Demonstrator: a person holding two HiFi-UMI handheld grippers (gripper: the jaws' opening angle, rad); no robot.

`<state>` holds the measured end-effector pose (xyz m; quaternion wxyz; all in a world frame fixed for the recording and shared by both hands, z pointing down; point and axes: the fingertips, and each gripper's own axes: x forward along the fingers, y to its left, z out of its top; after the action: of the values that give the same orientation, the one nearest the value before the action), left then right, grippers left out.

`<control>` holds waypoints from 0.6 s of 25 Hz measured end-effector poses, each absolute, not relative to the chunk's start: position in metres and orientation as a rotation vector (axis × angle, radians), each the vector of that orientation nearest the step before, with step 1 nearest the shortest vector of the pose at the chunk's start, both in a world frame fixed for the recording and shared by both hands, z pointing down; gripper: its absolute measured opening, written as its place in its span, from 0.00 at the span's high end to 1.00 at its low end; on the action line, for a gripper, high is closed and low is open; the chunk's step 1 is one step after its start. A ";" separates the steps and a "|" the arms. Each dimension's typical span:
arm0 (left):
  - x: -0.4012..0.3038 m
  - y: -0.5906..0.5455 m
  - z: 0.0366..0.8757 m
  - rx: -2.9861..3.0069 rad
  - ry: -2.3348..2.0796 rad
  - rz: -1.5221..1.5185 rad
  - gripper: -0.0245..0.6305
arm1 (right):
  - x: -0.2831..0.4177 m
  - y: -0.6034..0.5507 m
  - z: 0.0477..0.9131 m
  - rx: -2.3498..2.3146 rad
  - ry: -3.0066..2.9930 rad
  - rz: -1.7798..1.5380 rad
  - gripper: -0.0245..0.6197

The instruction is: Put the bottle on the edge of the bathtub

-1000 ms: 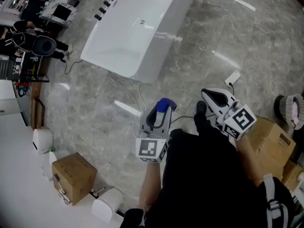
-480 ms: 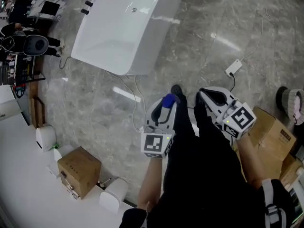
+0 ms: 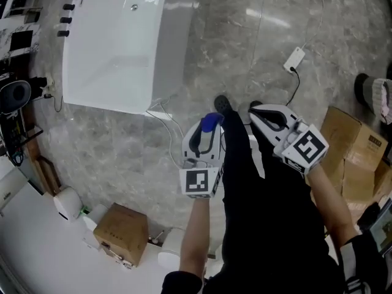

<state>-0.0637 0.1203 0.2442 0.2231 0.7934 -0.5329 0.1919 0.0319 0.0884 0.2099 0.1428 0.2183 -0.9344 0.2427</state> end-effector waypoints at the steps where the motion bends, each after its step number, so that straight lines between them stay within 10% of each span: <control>1: -0.068 0.109 0.262 2.205 -1.457 0.550 0.74 | 0.027 0.080 0.224 0.628 -2.680 0.714 0.95; 15: -0.114 0.026 0.468 2.139 -1.310 0.713 0.74 | -0.027 0.003 0.382 0.753 -2.630 0.706 0.95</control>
<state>-0.1144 0.0255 0.4682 0.2639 0.7913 -0.4844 0.2637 -0.0269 0.0028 0.3823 0.1576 0.2632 -0.9192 0.2468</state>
